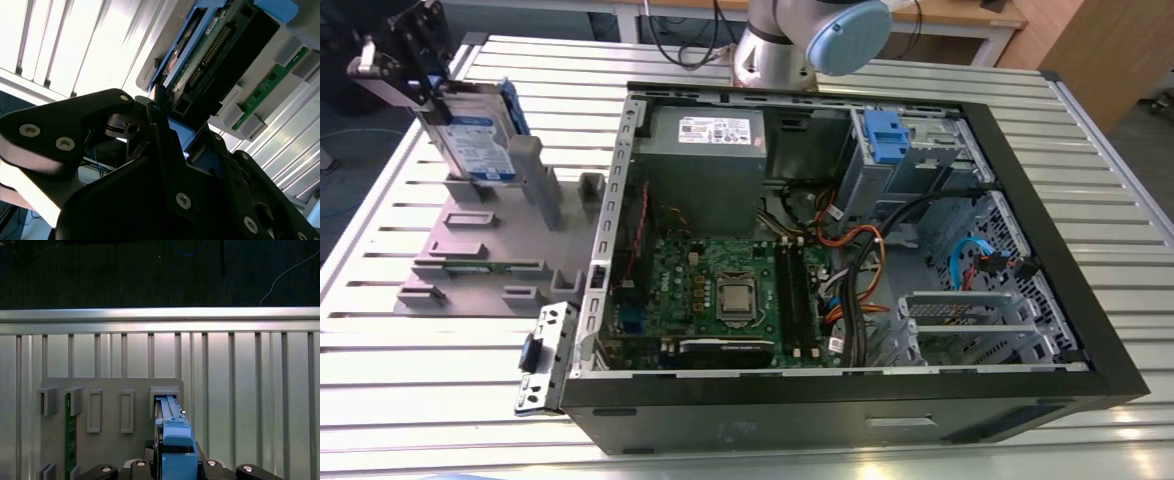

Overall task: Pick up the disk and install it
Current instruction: 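Pick up the disk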

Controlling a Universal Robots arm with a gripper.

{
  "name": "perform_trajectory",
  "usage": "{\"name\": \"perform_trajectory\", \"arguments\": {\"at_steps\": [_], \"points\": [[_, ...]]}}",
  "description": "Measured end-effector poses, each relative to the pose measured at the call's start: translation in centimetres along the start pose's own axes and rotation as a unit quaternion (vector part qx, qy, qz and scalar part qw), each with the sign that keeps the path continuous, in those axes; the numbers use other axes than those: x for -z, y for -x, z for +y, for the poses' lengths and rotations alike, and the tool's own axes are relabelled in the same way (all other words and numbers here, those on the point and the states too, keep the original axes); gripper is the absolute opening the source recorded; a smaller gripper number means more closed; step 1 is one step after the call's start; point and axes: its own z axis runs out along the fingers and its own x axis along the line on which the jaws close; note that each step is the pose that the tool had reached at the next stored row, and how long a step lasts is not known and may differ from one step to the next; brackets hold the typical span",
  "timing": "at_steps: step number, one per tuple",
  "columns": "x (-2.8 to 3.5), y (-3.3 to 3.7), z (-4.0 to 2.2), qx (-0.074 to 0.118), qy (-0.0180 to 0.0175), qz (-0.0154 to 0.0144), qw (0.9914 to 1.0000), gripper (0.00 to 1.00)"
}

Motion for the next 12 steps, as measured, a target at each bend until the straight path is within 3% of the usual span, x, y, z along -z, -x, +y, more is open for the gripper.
{"name": "perform_trajectory", "arguments": {"at_steps": [12], "points": [[0.54,0.0,0.0,0.0,0.0,0.0,1.0,0.37]]}}
